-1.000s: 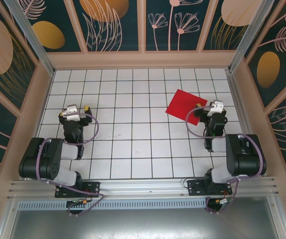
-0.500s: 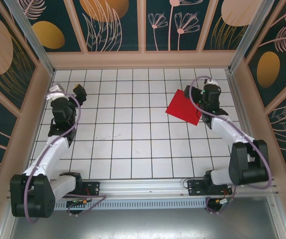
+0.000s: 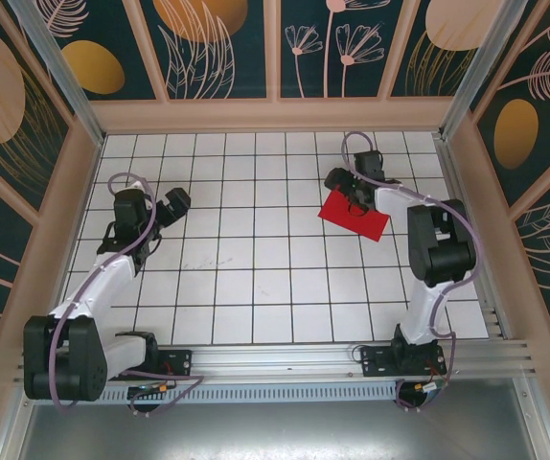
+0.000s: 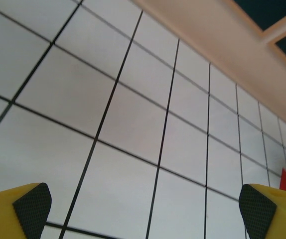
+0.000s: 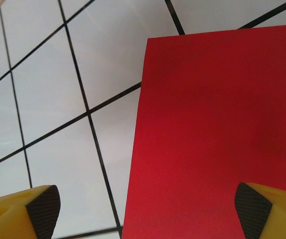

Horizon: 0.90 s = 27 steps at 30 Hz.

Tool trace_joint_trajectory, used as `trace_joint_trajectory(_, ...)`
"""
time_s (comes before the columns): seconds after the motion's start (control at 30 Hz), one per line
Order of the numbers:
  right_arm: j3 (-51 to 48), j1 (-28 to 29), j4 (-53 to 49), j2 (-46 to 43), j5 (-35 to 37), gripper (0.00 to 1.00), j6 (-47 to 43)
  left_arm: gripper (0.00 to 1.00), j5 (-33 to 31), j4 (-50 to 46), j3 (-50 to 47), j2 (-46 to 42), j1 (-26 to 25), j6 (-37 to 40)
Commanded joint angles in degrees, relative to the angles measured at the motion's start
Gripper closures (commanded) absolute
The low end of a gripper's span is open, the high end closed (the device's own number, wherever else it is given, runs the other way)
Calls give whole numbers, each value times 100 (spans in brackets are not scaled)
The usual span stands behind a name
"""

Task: Fold a paper plane with a square sheet of paper (pick it up from the middle)
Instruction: Move the square sheet of paper to the center of the table.

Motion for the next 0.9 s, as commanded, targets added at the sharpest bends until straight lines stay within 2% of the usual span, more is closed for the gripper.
trace_joint_trajectory(0.0, 441, 60, -408, 342, 32, 8, 257, 2, 290, -208, 226, 96, 29, 204)
trace_joint_trajectory(0.23, 616, 173, -601, 757, -59, 9, 246, 1, 371, -213, 273, 293, 32, 202)
trace_joint_trajectory(0.4, 239, 491, -660, 771, -238, 10, 287, 2, 504, -198, 243, 450, 24, 131)
trace_joint_trajectory(0.63, -944, 1300, -669, 196, -380, 11, 474, 1, 594, -198, 148, 512, 24, -34)
trace_joint_trajectory(0.87, -2291, 2694, -382, -633, -689, 12, 1415, 2, 686, -135, 11, 550, 24, -232)
